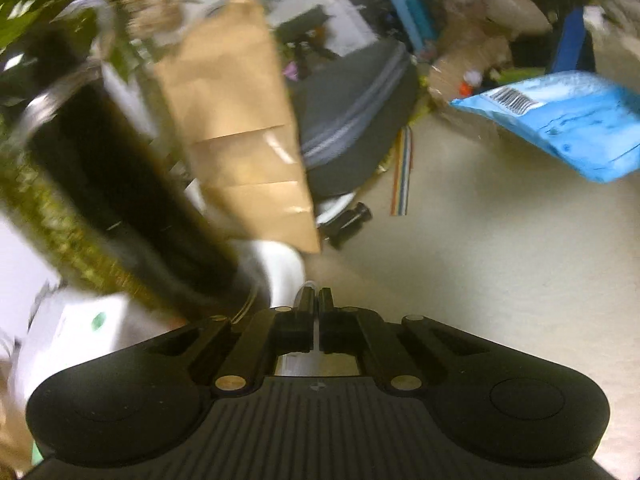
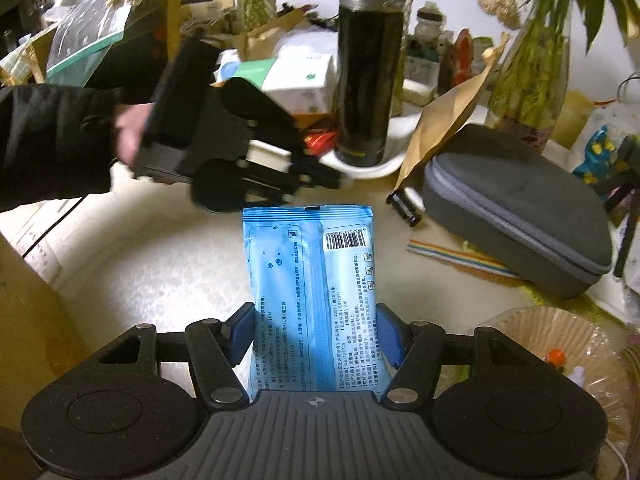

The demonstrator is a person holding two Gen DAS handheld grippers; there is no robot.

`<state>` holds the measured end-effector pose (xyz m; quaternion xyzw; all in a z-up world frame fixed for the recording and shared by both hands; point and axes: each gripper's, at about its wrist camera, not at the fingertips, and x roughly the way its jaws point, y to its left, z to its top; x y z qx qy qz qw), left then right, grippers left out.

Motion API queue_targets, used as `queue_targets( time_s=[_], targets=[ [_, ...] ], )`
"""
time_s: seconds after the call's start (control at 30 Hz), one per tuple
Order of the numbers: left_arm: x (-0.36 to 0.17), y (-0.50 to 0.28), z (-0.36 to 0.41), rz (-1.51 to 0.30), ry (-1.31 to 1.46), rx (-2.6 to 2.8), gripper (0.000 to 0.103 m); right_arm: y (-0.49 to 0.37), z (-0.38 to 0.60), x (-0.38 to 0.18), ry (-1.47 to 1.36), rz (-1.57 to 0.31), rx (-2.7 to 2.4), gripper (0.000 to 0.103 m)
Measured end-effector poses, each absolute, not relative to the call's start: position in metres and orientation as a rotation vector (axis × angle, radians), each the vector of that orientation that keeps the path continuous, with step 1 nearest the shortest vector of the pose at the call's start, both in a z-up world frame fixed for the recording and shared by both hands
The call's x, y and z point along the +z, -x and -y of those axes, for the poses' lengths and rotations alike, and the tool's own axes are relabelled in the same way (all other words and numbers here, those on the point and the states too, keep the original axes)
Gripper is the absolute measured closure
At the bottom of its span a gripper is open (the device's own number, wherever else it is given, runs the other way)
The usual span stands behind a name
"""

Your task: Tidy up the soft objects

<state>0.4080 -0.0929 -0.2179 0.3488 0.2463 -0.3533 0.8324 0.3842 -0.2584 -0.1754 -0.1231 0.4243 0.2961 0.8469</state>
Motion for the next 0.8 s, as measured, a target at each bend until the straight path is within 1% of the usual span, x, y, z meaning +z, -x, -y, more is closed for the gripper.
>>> queue_targets(
  time_s=[0.43, 0.8],
  targets=[
    [-0.113, -0.361, 0.037, -0.565, -0.53, -0.618, 0.101, -0.36, 0.258, -0.123, 0.144, -0.786, 0.557, 0.038],
    [-0.036, -0.302, 0.008, -0.583, -0.423, -0.492, 0.101, -0.309, 0.237, -0.06, 0.173, -0.719, 0.567, 0.038]
  ],
)
